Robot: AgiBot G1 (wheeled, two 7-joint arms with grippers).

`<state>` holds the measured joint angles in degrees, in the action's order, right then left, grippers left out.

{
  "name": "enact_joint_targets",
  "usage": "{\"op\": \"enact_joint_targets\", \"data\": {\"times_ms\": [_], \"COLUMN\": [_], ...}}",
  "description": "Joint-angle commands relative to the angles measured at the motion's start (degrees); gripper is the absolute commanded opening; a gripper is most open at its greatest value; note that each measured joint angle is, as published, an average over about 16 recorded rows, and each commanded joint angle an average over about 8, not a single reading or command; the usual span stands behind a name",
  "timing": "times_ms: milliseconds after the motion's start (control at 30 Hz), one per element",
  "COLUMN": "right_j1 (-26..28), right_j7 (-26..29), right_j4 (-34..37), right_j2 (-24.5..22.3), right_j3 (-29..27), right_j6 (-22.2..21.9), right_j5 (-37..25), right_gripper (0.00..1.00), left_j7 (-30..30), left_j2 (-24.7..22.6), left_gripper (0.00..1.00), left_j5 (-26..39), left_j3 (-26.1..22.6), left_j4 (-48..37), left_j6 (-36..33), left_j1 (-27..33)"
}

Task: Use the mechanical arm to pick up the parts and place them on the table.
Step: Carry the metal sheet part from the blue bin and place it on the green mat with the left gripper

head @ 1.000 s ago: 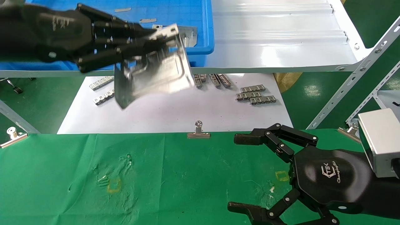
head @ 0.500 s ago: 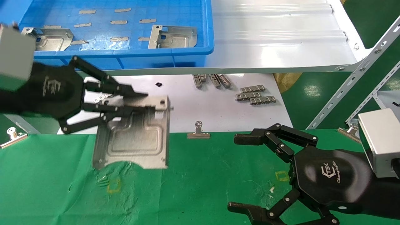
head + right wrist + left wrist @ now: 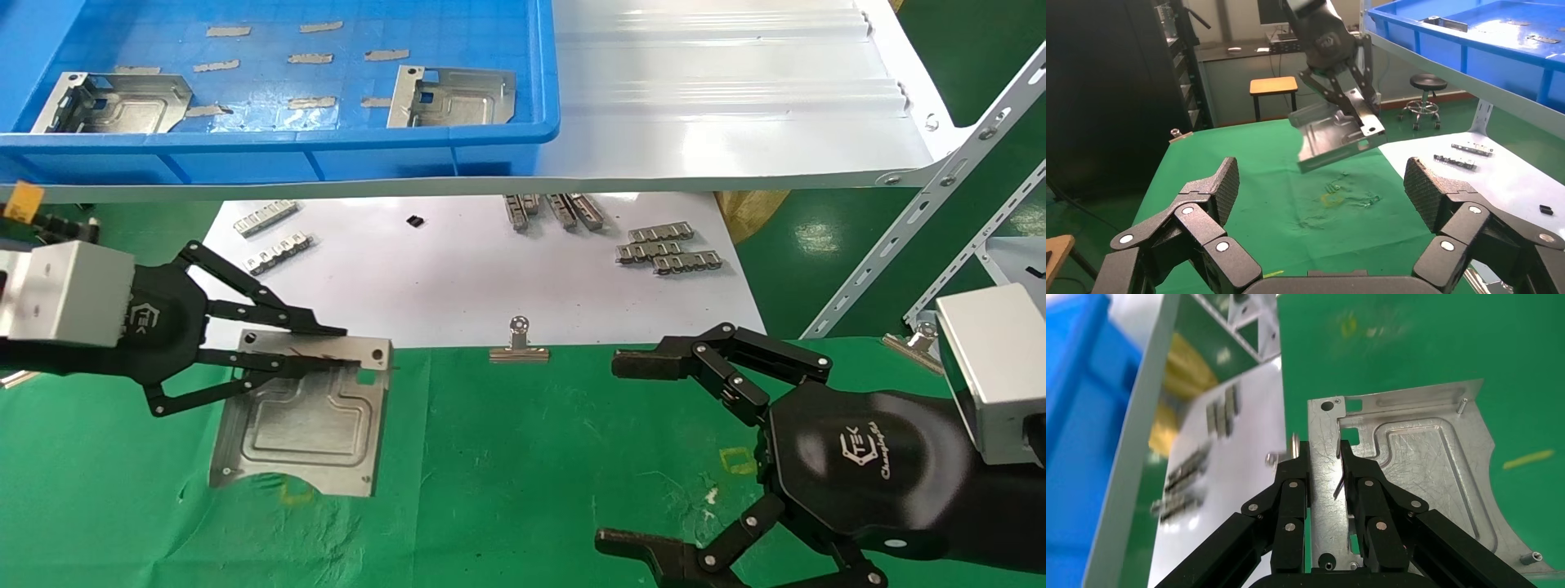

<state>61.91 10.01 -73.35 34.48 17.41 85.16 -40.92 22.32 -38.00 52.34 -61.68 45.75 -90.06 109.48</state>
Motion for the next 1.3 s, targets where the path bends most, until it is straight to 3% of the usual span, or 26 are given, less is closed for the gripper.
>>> {"op": "enact_joint_targets", "data": {"times_ms": [33,800,1300], "right_j1": [0.00,0.01,0.02], "right_j7": [0.00,-0.03,-0.05], "right_j4": [0.00,0.00,0.00], "right_j2": [0.00,-0.03,-0.04], "right_j3": [0.01,0.07,0.10], "right_j6": [0.00,-0.03,-0.04], "right_j5": [0.00,0.04,0.07], "right_gripper": [1.00,1.00,1.00], "left_j7": [1.35,6.84,9.87], "left_j2": [-0.02,-3.68,-5.82], "left_gripper": [0.00,0.00,0.00], "left_j5": [0.52,6.95,8.24], "left_j3": [-0.93,-5.50,-6.04], "left_j4": [-1.24,-7.31,-11.34], "left_j6": [0.37,6.59,11.02], "left_j1": [-0.08,-6.57,-9.65]}}
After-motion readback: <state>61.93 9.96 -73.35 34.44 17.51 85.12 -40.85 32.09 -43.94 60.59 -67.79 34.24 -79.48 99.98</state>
